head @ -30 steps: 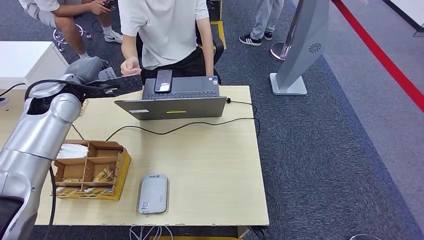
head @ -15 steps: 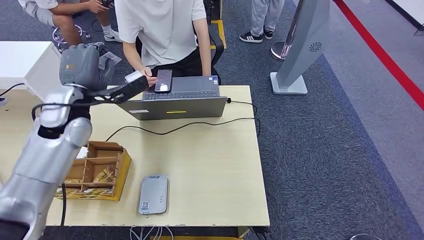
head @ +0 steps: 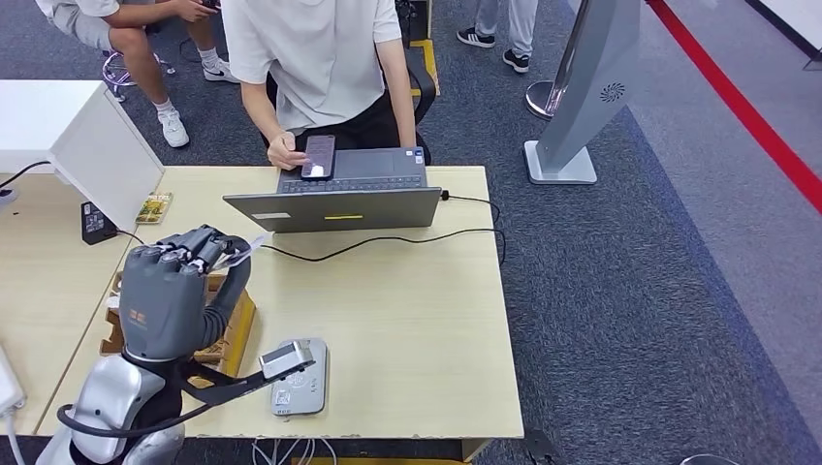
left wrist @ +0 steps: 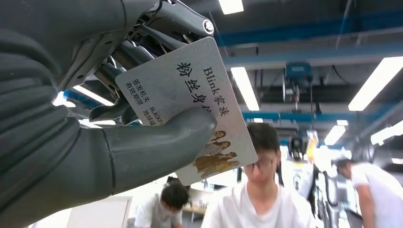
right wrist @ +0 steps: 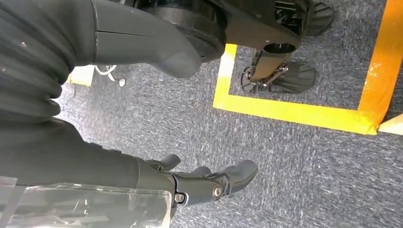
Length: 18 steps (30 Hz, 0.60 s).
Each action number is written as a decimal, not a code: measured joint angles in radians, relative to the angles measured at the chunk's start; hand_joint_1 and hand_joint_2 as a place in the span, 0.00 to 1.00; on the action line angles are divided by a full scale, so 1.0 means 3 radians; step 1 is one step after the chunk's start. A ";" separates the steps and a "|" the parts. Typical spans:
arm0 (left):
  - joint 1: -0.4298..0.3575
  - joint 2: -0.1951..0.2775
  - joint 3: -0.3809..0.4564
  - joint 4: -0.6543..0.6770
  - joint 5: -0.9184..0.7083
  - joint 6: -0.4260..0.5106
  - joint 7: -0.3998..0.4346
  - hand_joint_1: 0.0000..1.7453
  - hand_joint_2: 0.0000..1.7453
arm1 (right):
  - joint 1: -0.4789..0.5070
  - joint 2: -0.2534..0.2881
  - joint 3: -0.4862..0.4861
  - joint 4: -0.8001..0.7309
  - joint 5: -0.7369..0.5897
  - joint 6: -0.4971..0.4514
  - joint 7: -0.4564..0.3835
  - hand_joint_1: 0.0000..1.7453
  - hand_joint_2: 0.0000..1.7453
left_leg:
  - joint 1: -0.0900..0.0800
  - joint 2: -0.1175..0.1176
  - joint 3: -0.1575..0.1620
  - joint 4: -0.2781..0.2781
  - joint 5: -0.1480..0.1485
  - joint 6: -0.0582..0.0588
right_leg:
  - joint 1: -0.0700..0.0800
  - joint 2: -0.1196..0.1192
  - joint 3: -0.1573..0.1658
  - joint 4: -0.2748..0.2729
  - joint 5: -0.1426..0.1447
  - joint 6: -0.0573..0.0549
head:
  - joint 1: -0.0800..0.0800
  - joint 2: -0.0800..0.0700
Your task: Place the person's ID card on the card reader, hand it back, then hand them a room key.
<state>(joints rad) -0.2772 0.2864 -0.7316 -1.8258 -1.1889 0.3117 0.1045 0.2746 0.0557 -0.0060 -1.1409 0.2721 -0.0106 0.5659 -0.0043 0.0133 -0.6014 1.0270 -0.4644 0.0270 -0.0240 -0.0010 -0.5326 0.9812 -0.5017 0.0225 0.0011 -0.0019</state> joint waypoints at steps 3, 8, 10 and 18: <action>0.0140 0.0011 -0.0004 -0.0010 0.0093 -0.0173 -0.0014 1.00 1.00 | 0.0023 0.0000 -0.0022 -0.0065 0.0029 0.0060 0.0006 0.00 1.00 | 0.0001 0.0001 0.0001 0.0000 0.0000 0.0000 | 0.0001 0.0000 0.0000 0.0000 0.0000 0.0000 | -0.0001 0.0000; 0.0287 -0.0071 -0.0036 0.0234 0.0204 -0.0396 -0.0011 1.00 1.00 | 0.0021 0.0000 -0.0030 -0.0139 0.0068 0.0121 0.0069 0.00 1.00 | 0.0001 0.0001 0.0001 0.0000 0.0000 0.0000 | 0.0001 0.0001 0.0000 0.0000 0.0000 0.0000 | -0.0001 0.0000; 0.0319 -0.0108 -0.0063 0.0352 0.0215 -0.0417 -0.0012 1.00 1.00 | 0.0020 0.0000 -0.0030 -0.0156 0.0068 0.0136 0.0085 0.00 1.00 | 0.0001 0.0001 0.0000 0.0000 0.0000 0.0000 | 0.0001 0.0001 0.0000 0.0000 0.0000 0.0000 | -0.0001 0.0000; 0.0387 -0.0189 -0.0091 0.0561 0.0236 -0.0448 -0.0012 1.00 1.00 | 0.0019 0.0000 -0.0030 -0.0184 0.0067 0.0141 0.0096 0.00 1.00 | 0.0001 0.0001 0.0001 0.0000 0.0000 0.0000 | 0.0001 0.0001 0.0000 0.0000 0.0000 0.0000 | -0.0001 0.0000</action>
<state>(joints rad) -0.1612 0.2295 -0.7588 -1.6576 -1.1180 0.1773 0.1008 0.2804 0.0557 -0.0149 -1.1960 0.2922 0.0318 0.5948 -0.0041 0.0136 -0.6012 1.0270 -0.4645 0.0270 -0.0237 -0.0008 -0.5326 0.9813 -0.5017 0.0225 0.0008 -0.0019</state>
